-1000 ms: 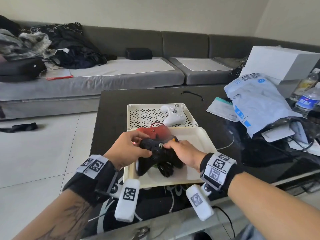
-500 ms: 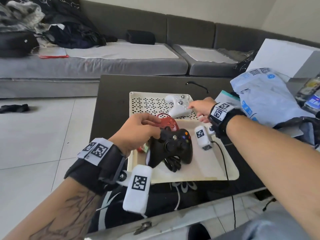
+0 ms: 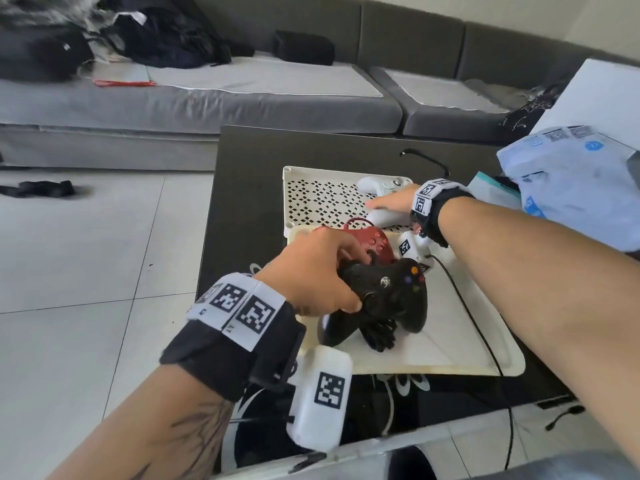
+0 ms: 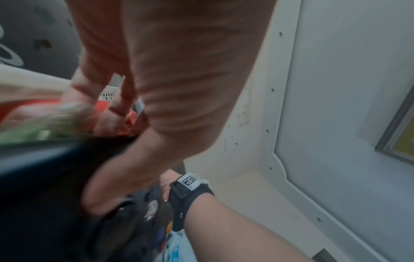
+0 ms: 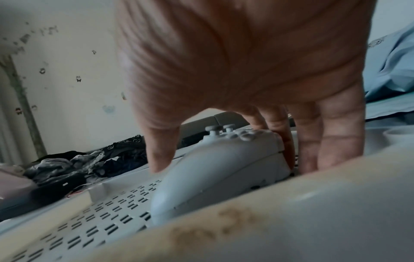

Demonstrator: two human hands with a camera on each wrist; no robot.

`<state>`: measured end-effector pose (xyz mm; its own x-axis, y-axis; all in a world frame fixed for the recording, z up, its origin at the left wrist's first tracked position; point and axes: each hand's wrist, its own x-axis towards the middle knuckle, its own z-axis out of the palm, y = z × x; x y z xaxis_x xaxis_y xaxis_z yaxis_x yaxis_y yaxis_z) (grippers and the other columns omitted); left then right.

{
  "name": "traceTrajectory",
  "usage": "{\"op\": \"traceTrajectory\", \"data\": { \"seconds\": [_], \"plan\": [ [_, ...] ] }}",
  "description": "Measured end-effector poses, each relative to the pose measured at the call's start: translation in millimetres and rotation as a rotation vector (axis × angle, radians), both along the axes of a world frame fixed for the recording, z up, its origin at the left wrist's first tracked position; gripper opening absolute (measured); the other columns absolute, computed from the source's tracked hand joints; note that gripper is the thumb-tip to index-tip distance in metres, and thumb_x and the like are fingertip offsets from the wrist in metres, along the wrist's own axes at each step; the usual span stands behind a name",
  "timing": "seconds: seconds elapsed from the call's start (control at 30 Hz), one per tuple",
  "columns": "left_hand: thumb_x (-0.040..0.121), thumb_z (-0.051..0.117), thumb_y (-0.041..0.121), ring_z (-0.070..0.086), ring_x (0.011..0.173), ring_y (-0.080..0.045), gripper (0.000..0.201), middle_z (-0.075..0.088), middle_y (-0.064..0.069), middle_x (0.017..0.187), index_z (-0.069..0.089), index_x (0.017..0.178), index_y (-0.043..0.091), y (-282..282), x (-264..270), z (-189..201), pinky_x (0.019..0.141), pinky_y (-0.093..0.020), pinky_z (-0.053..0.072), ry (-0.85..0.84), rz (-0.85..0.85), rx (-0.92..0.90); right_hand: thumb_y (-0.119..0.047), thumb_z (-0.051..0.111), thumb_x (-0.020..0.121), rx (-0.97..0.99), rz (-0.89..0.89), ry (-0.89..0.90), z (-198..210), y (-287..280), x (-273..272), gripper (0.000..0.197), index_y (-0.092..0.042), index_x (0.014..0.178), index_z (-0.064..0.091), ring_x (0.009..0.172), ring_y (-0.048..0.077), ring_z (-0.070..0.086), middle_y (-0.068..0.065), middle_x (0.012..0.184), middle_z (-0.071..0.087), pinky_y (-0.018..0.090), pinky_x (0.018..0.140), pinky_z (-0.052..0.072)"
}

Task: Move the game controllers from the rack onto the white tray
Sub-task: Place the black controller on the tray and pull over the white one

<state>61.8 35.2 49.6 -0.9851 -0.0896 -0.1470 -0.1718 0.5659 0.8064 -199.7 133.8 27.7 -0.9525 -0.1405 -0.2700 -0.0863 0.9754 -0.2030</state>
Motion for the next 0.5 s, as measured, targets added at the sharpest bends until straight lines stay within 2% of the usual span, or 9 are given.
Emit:
{"op": "traceTrajectory", "data": {
  "seconds": [0.07, 0.13, 0.2, 0.27, 0.33, 0.37, 0.43, 0.5],
  "plan": [
    [0.065, 0.083, 0.008, 0.065, 0.086, -0.013, 0.050, 0.063, 0.011, 0.097, 0.067, 0.105, 0.033, -4.7, 2.8, 2.4, 0.079, -0.031, 0.059, -0.024, -0.015, -0.043, -0.083, 0.066, 0.036, 0.001, -0.014, 0.000, -3.4, -2.1, -2.7, 0.117, -0.020, 0.133, 0.052, 0.095, 0.031, 0.064, 0.012, 0.124, 0.059, 0.046, 0.087, 0.056],
    [0.066, 0.083, 0.006, 0.059, 0.082, -0.008, 0.050, 0.057, 0.015, 0.095, 0.067, 0.104, 0.033, -10.3, 5.2, 3.6, 0.072, -0.027, 0.054, -0.039, -0.028, -0.076, -0.078, 0.067, 0.031, 0.018, -0.015, 0.013, -6.5, -3.4, -7.8, 0.105, -0.017, 0.117, 0.061, 0.089, 0.032, 0.067, 0.012, 0.112, 0.065, 0.046, 0.083, 0.058],
    [0.066, 0.083, 0.006, 0.056, 0.079, -0.007, 0.049, 0.056, 0.014, 0.098, 0.066, 0.103, 0.034, -15.4, 6.9, 4.1, 0.068, -0.025, 0.049, -0.064, -0.041, -0.100, -0.067, 0.067, 0.039, 0.010, -0.019, 0.016, -1.2, -4.0, -5.0, 0.084, -0.015, 0.105, 0.065, 0.085, 0.032, 0.069, 0.012, 0.102, 0.068, 0.046, 0.081, 0.059],
    [0.066, 0.084, 0.008, 0.057, 0.078, -0.007, 0.048, 0.056, 0.013, 0.100, 0.065, 0.102, 0.035, -18.9, 7.6, 3.4, 0.066, -0.024, 0.047, -0.088, -0.052, -0.113, -0.059, 0.065, 0.053, 0.005, -0.006, 0.023, 7.1, -1.7, 5.2, 0.065, -0.016, 0.102, 0.065, 0.087, 0.031, 0.068, 0.012, 0.103, 0.067, 0.044, 0.084, 0.058],
    [0.067, 0.084, 0.009, 0.057, 0.077, -0.008, 0.048, 0.055, 0.014, 0.098, 0.065, 0.103, 0.035, -20.1, 7.2, 2.0, 0.064, -0.022, 0.045, -0.096, -0.057, -0.111, -0.055, 0.066, 0.054, -0.017, -0.013, 0.019, 11.6, 2.0, 9.3, 0.054, -0.018, 0.093, 0.067, 0.087, 0.031, 0.070, 0.012, 0.103, 0.070, 0.045, 0.084, 0.059],
    [0.068, 0.084, 0.009, 0.057, 0.077, -0.008, 0.047, 0.054, 0.015, 0.098, 0.065, 0.103, 0.035, -19.8, 6.7, 0.9, 0.063, -0.021, 0.045, -0.096, -0.059, -0.107, -0.052, 0.068, 0.055, -0.033, -0.012, 0.010, 13.4, 3.6, 10.7, 0.050, -0.017, 0.091, 0.067, 0.090, 0.032, 0.070, 0.013, 0.103, 0.070, 0.046, 0.085, 0.058],
    [0.069, 0.083, 0.009, 0.057, 0.078, -0.008, 0.047, 0.053, 0.016, 0.097, 0.064, 0.102, 0.035, -20.1, 5.2, -0.9, 0.062, -0.021, 0.045, -0.091, -0.058, -0.100, -0.045, 0.072, 0.060, -0.080, -0.017, 0.010, 19.4, 7.8, 13.2, 0.052, -0.013, 0.100, 0.066, 0.099, 0.034, 0.069, 0.016, 0.107, 0.069, 0.046, 0.090, 0.057],
    [0.069, 0.082, 0.009, 0.058, 0.080, -0.008, 0.046, 0.055, 0.014, 0.099, 0.062, 0.101, 0.037, -20.5, 4.5, -2.0, 0.064, -0.021, 0.045, -0.094, -0.063, -0.092, -0.046, 0.070, 0.060, -0.078, -0.049, 0.025, 30.4, 13.8, 18.7, 0.051, -0.012, 0.097, 0.063, 0.094, 0.034, 0.070, 0.016, 0.102, 0.069, 0.047, 0.089, 0.057]
  ]
}}
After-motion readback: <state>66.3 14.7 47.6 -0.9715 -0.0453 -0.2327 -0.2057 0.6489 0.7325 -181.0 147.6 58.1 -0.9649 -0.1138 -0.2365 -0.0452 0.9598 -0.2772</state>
